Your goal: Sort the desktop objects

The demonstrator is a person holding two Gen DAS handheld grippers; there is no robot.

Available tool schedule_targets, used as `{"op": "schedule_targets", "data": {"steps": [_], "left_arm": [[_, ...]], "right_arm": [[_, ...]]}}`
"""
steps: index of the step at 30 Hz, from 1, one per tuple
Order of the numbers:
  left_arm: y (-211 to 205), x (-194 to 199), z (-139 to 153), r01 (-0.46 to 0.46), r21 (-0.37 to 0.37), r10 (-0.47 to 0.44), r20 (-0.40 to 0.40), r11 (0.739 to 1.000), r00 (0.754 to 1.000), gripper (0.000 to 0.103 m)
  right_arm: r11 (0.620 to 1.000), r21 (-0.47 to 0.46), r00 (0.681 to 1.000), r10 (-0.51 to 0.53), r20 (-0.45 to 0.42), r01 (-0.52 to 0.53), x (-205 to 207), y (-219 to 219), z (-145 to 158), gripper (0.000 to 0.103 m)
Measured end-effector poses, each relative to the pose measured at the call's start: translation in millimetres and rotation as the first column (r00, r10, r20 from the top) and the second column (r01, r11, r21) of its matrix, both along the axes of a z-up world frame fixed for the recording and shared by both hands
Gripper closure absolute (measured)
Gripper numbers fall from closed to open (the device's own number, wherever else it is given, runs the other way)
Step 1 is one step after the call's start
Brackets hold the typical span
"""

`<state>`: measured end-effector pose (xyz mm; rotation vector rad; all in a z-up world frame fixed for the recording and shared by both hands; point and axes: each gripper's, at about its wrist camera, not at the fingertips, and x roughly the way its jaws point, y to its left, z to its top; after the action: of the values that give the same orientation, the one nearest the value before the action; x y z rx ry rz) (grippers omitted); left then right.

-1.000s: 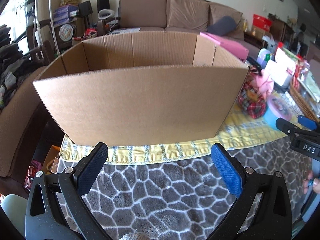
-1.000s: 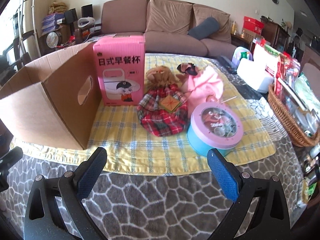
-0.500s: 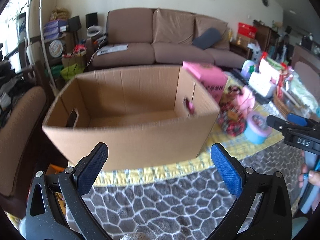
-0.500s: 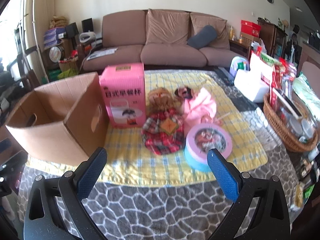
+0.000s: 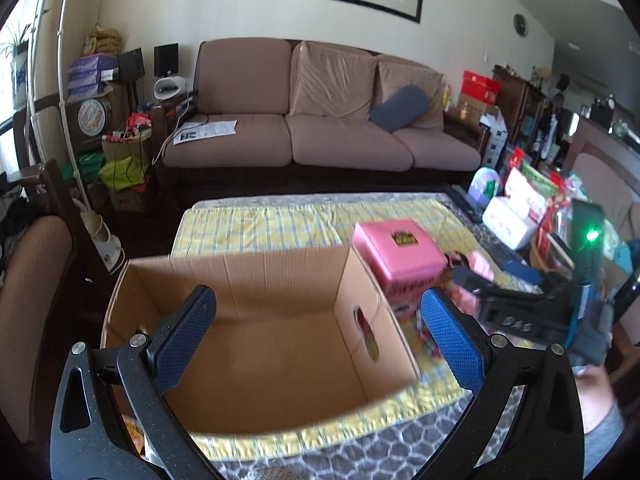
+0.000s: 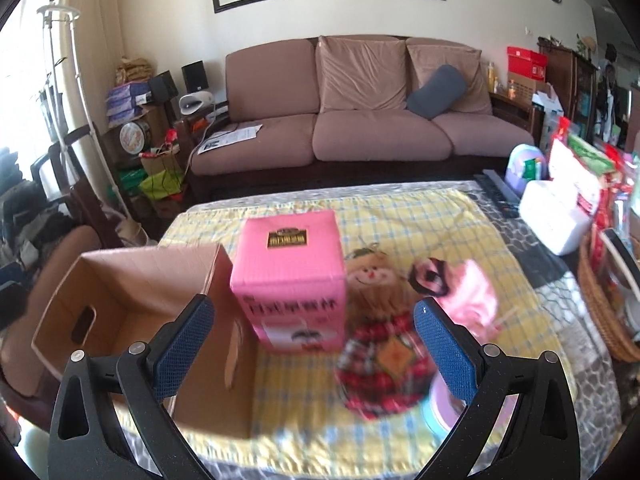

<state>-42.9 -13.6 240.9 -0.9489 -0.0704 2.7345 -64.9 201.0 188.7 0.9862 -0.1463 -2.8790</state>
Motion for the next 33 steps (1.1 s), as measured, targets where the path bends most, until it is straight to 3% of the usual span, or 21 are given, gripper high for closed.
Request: {"op": "schedule_targets", "data": {"steps": [7,14,28,30,33], "left_arm": [[-10.5,-24.3,-18.5,-0.012,0.021,0.011,0.023,1.0,1.0,0.0],[-24.1,-33.6,-37.1,-0.028,0.034,0.026,0.038,0.999,0.999,0.0],[-21.1,-38.3,-39.0,0.001,0.035,-0.002,0.035,0.999,0.999,0.0],[-19.3,-38.9,-39.6,0.006,0.028,-0.007,0.036,1.0,0.999,0.0],[-18.8,-40.6,-39.3,0.013,0.019,-0.013,0.035,1.0,0.999,0.0]], "right_arm": [[0.999,-0.021,0.999,0.029,-0.017,-0.029,-37.5,-9.5,-21.5,0.001],[0.998,0.007,0.997,0.062,-0.037,-0.062,-48.9,-17.7,-32.6,0.001],[0.967,0.24,0.996,0.093,-0.019,-0.086,-63.5,-39.2,-51.8,0.001],[0.97,0.238,0.997,0.063,-0.042,-0.051,-61.8,-35.4,-50.0,0.001],[0.985,0.162,0.997,0.069,-0.017,-0.066,-65.8,-26.6,-54.8,0.0]]}}
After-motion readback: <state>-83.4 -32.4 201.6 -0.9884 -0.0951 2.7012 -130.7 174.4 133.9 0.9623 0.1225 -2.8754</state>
